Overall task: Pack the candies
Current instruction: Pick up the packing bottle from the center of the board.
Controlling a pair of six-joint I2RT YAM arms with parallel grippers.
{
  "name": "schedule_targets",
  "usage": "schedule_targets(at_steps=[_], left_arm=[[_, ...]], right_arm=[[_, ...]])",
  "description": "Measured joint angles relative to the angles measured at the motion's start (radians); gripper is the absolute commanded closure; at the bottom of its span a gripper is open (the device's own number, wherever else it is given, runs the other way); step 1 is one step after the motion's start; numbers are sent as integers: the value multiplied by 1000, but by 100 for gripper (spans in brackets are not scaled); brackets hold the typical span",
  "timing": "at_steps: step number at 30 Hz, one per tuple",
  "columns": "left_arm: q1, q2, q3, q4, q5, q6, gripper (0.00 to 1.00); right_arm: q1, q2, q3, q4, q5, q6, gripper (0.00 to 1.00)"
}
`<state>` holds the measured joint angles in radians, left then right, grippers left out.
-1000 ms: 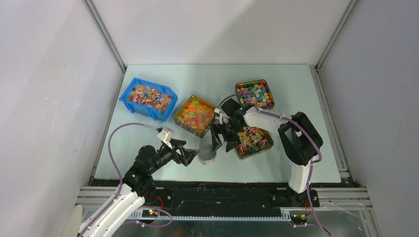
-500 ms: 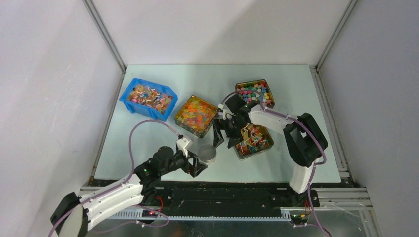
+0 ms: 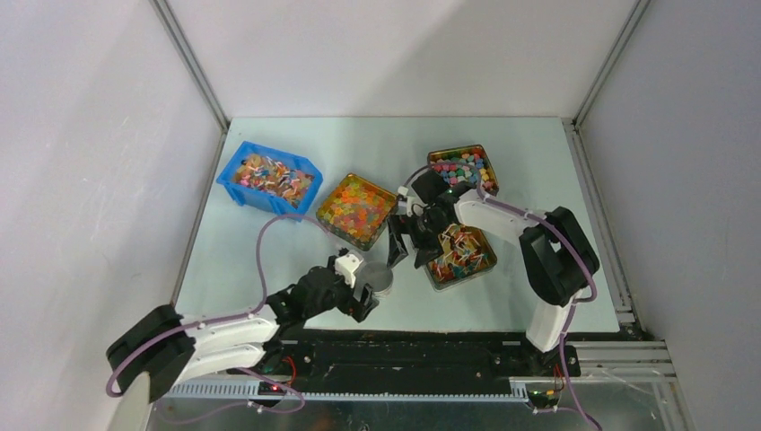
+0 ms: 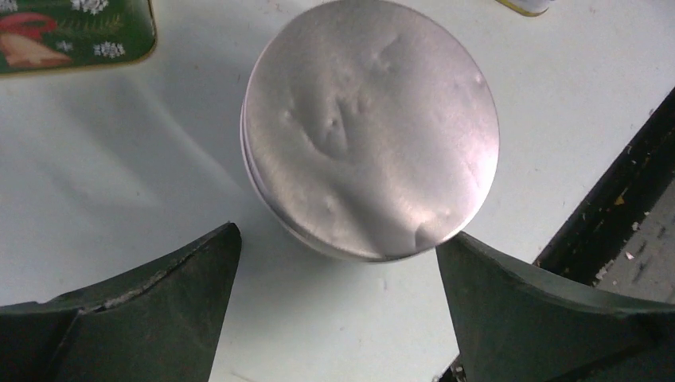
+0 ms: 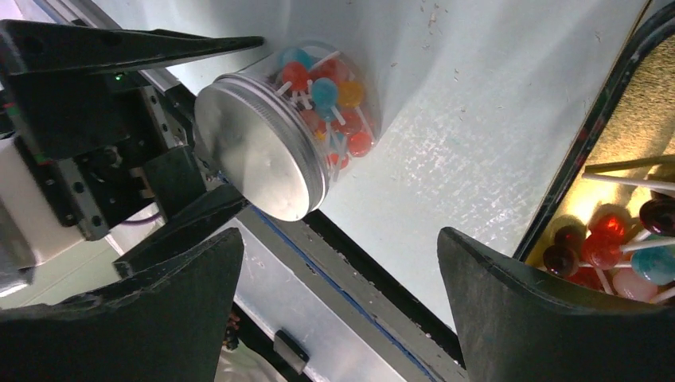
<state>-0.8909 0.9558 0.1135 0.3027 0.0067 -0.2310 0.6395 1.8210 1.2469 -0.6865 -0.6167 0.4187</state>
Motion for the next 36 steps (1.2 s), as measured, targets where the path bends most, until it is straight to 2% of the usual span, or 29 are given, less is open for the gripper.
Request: schedule_targets(at_steps=[10, 13, 20, 24, 30, 33, 34, 36], left_arm=[[-6, 192, 20, 200, -2, 99, 5], [-6, 224, 20, 236, 7, 133, 10], [-8, 307, 50, 286, 32, 208, 11], [-8, 377, 83, 325, 44, 237, 22], [-8, 448, 111, 380, 57, 242, 29], [-9, 456, 111, 394, 59, 243, 24], [-9, 457, 111, 395, 59, 243, 18], [-10, 457, 111, 397, 58, 248, 11]], right_arm=[[-40, -84, -1, -1, -28, 17, 5], [-54, -104, -1, -1, -39, 22, 5], [-84, -151, -1, -2, -61, 41, 5], [-101, -184, -1, -15, -65, 43, 4], [-134, -224, -1, -47, -68, 40, 4], [-145, -236, -1, -67, -68, 31, 5], [-148, -239, -1, -73, -66, 24, 5], [-153, -246, -1, -91, -60, 12, 5]])
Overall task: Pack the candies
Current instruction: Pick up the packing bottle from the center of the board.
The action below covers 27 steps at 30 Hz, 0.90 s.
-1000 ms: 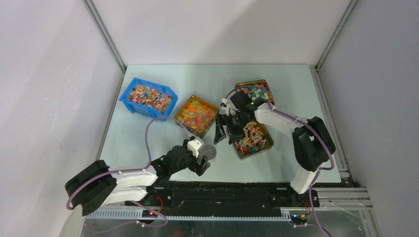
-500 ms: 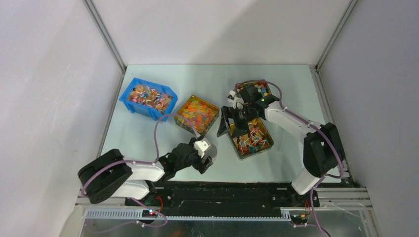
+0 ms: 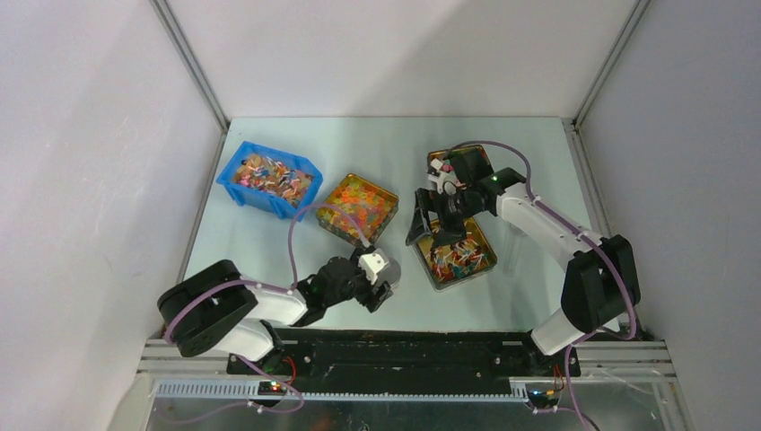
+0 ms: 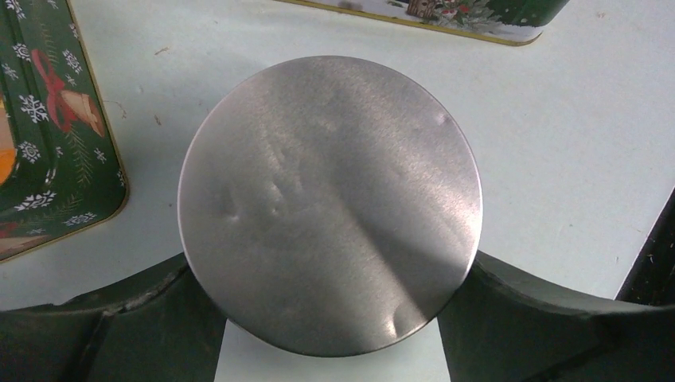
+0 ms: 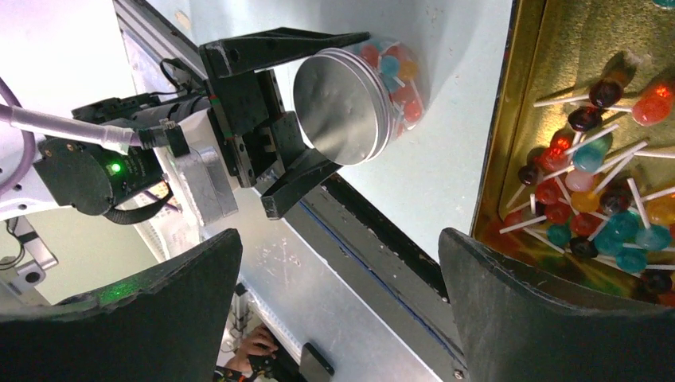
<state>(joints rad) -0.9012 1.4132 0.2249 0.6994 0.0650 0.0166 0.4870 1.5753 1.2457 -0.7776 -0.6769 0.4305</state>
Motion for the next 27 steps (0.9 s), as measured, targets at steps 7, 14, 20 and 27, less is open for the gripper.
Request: schedule_targets(at_steps=[7, 14, 20, 27], left_arm=[[-1, 23, 0, 36, 3, 13, 5], [-19, 56, -1, 101, 16, 15, 10], [-31, 87, -1, 147, 8, 15, 20], [-32, 93, -43, 224, -5, 18, 40]], right_arm=[[-11, -13, 0, -46, 11, -39, 5], [-30, -24, 0, -70, 19, -55, 5], [-39, -25, 0, -85, 24, -69, 5], [-44, -37, 0, -102, 31, -89, 5]])
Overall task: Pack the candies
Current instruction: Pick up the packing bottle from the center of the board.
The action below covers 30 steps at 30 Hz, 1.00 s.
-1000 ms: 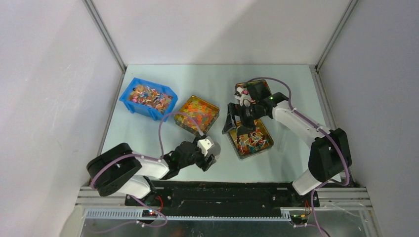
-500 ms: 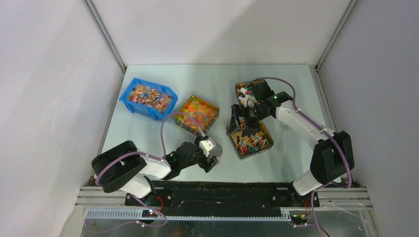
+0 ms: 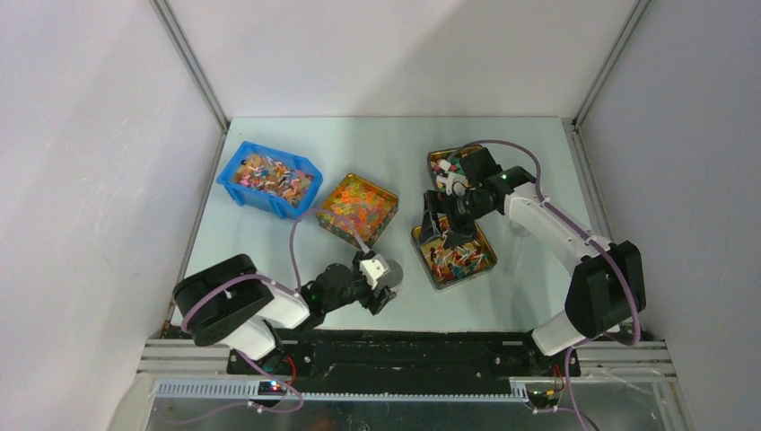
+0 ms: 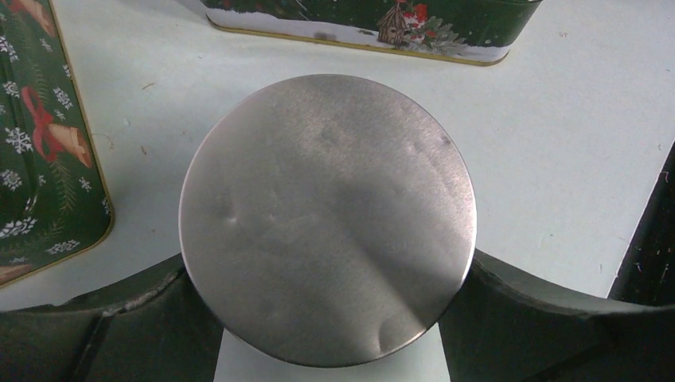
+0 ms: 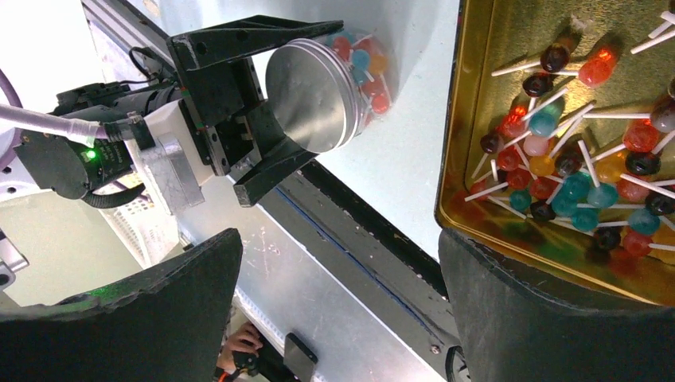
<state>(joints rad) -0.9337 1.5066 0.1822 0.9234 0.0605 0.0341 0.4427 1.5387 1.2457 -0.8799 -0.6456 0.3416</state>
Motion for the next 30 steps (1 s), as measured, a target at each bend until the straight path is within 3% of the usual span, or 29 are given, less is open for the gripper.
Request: schedule_targets(at_steps=[5, 12, 21, 30], left_arm=[[0, -15, -32, 33, -3, 0, 47], [0, -161, -40, -57, 15, 14, 47], [0, -544, 40, -483, 63, 112, 49], [-1, -722, 217, -908, 171, 187, 50]], right_arm=[[0, -10, 0, -9, 8, -16, 5], [11, -52, -1, -8, 14, -58, 4], [84, -188, -4, 32, 34, -128, 3], [184, -294, -4, 103, 62, -247, 0]])
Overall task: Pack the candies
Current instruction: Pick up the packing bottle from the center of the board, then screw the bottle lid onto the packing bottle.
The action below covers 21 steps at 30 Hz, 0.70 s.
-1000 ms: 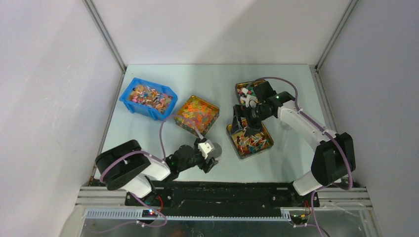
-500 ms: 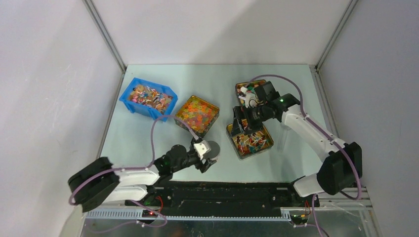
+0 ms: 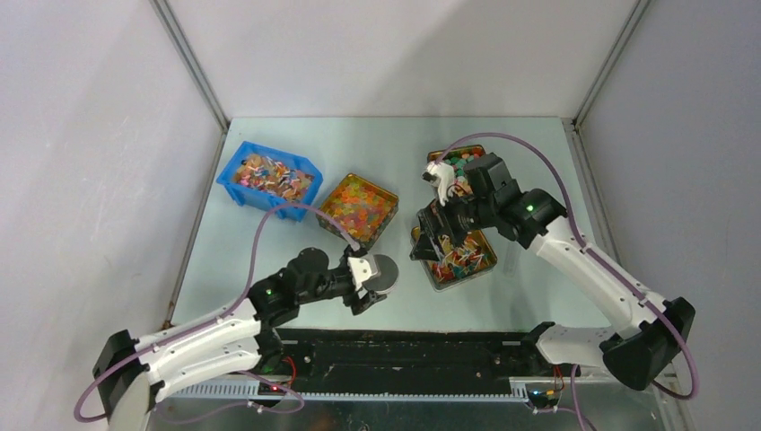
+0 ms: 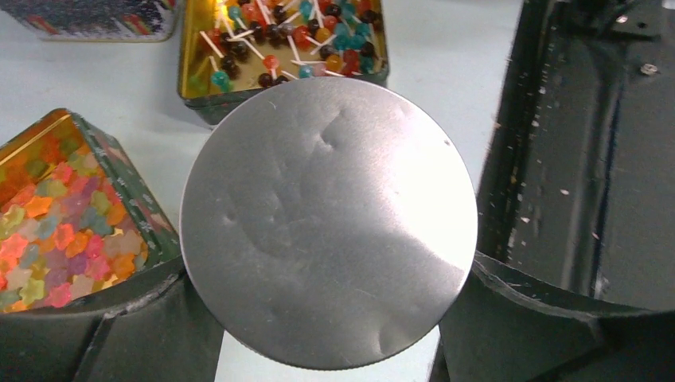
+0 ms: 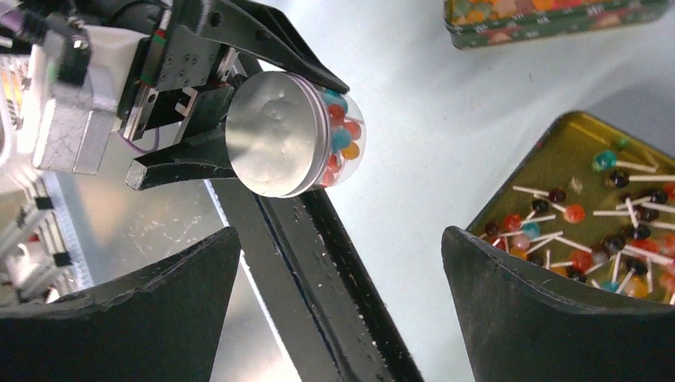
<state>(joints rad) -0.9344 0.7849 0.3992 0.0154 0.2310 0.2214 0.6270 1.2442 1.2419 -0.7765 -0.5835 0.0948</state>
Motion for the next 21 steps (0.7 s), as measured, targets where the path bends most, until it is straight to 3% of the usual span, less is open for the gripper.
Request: schedule_targets(at_steps=[10, 21], left_arm=[[-1, -8, 129, -257, 203, 78, 50], [-2, 11, 258, -376, 325, 128, 50]], right_arm=[[164, -89, -27, 74, -16, -282, 1], [282, -119, -45, 114, -106, -504, 0]])
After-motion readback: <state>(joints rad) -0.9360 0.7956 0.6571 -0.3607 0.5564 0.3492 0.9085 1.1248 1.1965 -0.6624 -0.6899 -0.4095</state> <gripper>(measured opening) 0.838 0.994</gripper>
